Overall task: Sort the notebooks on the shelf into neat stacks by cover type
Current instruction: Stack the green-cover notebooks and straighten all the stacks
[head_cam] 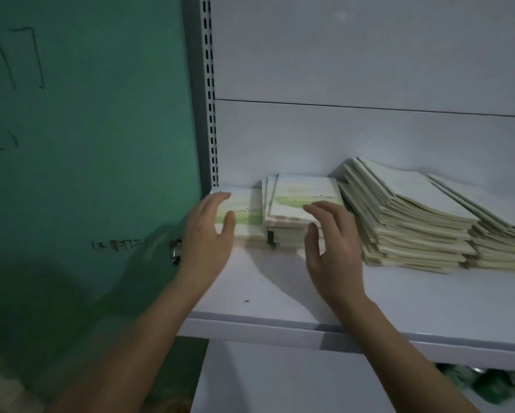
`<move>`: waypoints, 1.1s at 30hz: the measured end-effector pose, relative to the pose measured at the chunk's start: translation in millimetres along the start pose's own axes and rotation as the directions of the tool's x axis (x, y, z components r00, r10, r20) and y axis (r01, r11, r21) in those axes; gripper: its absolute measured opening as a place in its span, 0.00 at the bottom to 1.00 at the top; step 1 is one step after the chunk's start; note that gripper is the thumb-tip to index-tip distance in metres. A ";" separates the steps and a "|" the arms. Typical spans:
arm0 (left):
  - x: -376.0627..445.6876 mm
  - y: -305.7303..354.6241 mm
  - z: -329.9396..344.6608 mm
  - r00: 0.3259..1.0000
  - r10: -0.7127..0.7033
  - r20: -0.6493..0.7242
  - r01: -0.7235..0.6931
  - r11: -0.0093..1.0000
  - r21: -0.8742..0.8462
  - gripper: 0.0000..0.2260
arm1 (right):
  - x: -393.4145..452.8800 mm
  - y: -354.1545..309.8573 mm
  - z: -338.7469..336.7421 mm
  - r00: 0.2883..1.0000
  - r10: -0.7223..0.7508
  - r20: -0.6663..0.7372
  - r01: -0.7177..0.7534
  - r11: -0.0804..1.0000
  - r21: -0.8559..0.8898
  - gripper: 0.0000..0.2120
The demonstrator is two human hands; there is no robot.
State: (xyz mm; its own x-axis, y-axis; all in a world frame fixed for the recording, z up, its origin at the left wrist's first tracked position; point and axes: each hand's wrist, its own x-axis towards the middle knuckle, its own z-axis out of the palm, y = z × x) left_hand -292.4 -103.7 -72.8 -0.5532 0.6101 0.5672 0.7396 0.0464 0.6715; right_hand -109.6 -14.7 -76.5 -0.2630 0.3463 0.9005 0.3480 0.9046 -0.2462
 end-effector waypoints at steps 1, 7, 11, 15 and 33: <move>6.2 -7.9 -13.7 0.994 -0.110 0.008 0.110 0.993 -0.047 0.16 | 4.0 -11.4 3.7 0.998 -0.019 0.054 0.017 0.999 0.030 0.13; 34.3 -56.7 -46.5 0.799 -0.510 0.319 0.585 0.782 -0.217 0.13 | 37.9 -85.2 67.8 0.779 0.003 0.627 -0.025 0.999 0.026 0.22; 24.5 -61.1 -56.6 0.680 -0.547 0.489 0.718 0.633 -0.289 0.10 | 45.7 -86.0 107.6 0.544 0.195 0.816 -0.032 0.977 -0.212 0.35; 19.0 -65.1 -66.7 0.657 -0.518 0.548 0.726 0.629 -0.276 0.06 | 30.7 -75.2 123.9 0.538 0.269 0.799 -0.026 0.953 -0.303 0.29; 55.2 -135.6 -125.4 0.673 -0.406 0.618 0.739 0.409 -0.536 0.15 | 22.8 -103.6 126.6 0.776 0.304 0.553 -0.272 0.952 -0.142 0.25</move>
State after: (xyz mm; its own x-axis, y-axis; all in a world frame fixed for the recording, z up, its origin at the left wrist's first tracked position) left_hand -471.3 -175.5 -72.7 -0.4355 0.8809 -0.1854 -0.3116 0.0457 0.9491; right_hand -265.6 -69.0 -75.8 -0.5962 0.6809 0.4253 0.5302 0.7318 -0.4283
